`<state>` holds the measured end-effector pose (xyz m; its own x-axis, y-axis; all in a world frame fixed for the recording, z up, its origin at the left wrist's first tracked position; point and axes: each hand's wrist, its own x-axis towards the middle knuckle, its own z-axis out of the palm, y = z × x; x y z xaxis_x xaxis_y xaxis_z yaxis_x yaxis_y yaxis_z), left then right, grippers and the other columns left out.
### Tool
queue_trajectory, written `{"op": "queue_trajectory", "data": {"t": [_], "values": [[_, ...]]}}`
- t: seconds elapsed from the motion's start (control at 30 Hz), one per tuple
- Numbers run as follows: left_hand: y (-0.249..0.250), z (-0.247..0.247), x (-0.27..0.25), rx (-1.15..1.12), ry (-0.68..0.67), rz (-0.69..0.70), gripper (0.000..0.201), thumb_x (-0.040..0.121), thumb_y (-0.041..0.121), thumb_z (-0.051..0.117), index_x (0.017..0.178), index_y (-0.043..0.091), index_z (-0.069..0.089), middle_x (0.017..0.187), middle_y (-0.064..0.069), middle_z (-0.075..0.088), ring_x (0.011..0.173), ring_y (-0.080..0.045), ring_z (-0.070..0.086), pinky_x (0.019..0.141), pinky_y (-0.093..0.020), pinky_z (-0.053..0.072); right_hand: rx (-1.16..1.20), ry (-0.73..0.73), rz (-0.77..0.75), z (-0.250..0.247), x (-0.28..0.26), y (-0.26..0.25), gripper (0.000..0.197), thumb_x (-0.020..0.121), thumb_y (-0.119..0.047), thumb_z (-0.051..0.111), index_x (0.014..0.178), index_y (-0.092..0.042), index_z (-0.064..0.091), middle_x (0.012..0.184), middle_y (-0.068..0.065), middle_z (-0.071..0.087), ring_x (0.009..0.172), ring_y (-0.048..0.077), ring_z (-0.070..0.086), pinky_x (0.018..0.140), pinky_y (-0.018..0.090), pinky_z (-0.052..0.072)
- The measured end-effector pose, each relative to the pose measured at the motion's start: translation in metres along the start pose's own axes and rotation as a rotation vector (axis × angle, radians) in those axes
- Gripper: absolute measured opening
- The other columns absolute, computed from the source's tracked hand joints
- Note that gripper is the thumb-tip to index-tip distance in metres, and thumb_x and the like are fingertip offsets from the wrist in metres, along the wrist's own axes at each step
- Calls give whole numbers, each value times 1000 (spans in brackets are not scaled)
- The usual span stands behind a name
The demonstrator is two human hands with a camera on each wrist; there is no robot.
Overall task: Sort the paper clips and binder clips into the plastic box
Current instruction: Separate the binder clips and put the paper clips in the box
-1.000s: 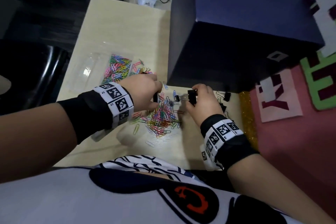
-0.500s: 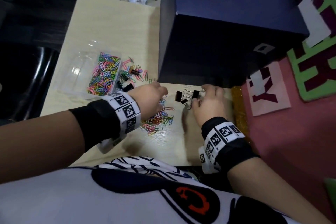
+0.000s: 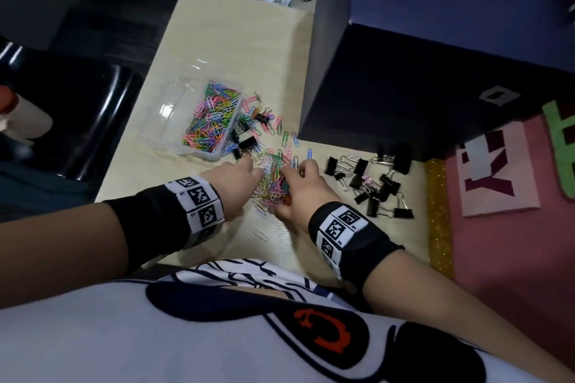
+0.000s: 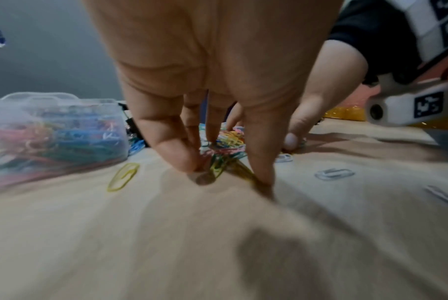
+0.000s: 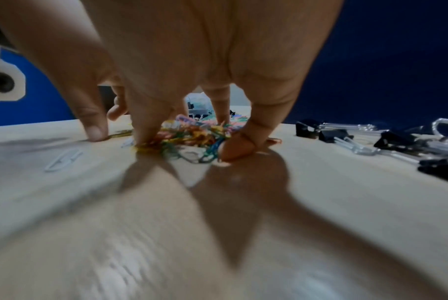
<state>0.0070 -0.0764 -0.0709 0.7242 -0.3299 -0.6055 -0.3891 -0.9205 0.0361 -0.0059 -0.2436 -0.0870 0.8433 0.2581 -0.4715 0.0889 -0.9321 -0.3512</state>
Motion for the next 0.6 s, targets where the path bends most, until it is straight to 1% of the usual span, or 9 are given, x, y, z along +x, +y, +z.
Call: {"op": "queue_trajectory", "data": {"t": [0.1, 0.17, 0.23, 0.33, 0.4, 0.47, 0.53, 0.6], "values": [[-2, 1, 5, -9, 35, 17, 37, 84, 11, 64, 114, 10, 44, 113, -13, 45, 99, -34, 59, 74, -40, 46, -14, 38, -47, 1, 3, 0, 48, 87, -38, 62, 127, -21, 43, 121, 7, 33, 102, 29, 49, 90, 38, 48], [-3, 2, 8, 11, 57, 26, 30, 84, 6, 61, 109, 11, 46, 109, -11, 48, 96, -32, 60, 68, -37, 43, -26, 55, -51, 0, 4, 1, 34, 90, -29, 58, 119, -17, 47, 117, 7, 35, 96, 29, 50, 84, 36, 48], [-4, 2, 10, 39, 74, 37, 26, 85, 5, 60, 108, 11, 49, 107, -10, 51, 96, -31, 60, 66, -34, 41, -39, 67, -54, -1, 4, 3, 25, 91, -24, 55, 114, -15, 48, 111, 7, 37, 92, 29, 51, 80, 34, 48], [-4, 0, 13, 48, 89, 56, 22, 87, 7, 56, 108, 12, 53, 106, -9, 53, 94, -29, 59, 66, -34, 42, -22, 77, -37, -4, 4, 4, 22, 92, -20, 53, 113, -17, 52, 107, 6, 40, 91, 27, 52, 77, 30, 44], [-5, -1, 15, 44, 96, 73, 20, 87, 7, 56, 106, 14, 55, 104, -8, 55, 92, -28, 59, 66, -33, 42, 18, 84, 1, -9, 4, 4, 23, 92, -21, 55, 115, -18, 55, 110, 7, 45, 95, 27, 54, 81, 29, 43], [-6, -1, 15, 19, 102, 79, 19, 85, 7, 58, 102, 16, 57, 102, -7, 57, 89, -26, 58, 68, -33, 46, 41, 102, 40, -15, 4, 3, 24, 92, -22, 57, 116, -17, 57, 114, 8, 50, 101, 26, 54, 84, 28, 42], [-8, -2, 15, -16, 102, 83, 18, 85, 7, 58, 100, 18, 58, 102, -5, 58, 89, -23, 58, 70, -31, 46, 55, 130, 67, -21, 5, 2, 24, 92, -22, 59, 115, -15, 59, 115, 8, 54, 104, 25, 54, 84, 27, 40], [-9, -5, 13, -47, 119, 99, 17, 88, 9, 55, 101, 19, 59, 103, -4, 59, 92, -23, 58, 73, -31, 46, 66, 147, 86, -28, 5, 0, 24, 91, -24, 59, 113, -13, 59, 112, 7, 56, 103, 25, 55, 83, 26, 40]]}}
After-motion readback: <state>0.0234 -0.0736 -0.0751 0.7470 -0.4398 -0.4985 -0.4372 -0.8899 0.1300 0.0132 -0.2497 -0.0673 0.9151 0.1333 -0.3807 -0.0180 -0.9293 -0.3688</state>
